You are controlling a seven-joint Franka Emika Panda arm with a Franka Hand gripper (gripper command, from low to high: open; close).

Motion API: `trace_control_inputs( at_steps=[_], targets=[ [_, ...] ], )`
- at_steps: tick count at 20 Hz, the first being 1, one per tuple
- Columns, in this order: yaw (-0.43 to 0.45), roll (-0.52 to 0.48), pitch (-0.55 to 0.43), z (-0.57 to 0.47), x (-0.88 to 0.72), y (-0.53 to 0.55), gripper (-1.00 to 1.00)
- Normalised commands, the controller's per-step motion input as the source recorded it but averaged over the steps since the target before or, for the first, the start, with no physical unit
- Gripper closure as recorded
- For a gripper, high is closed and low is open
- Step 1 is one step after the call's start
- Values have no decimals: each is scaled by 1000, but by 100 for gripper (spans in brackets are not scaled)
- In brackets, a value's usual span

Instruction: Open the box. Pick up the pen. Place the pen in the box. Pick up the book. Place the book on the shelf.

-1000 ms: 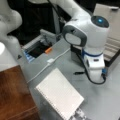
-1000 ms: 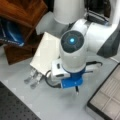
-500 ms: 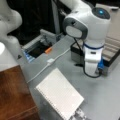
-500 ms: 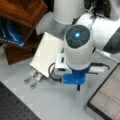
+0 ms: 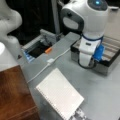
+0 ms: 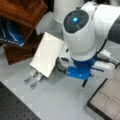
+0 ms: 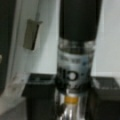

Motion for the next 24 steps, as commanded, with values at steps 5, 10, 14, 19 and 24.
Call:
trace_control_inputs(
  at_steps=[5,10,14,19,24],
  targets=[
    [-389,7,79,53,-106,424,100],
    [-331,45,39,-12,-68,426,100],
    [-277,47,16,-65,-15,341,100],
    [-235,39,-10,-142,23,279,100],
    [-174,24,-38,-195,4,201,100]
  ],
)
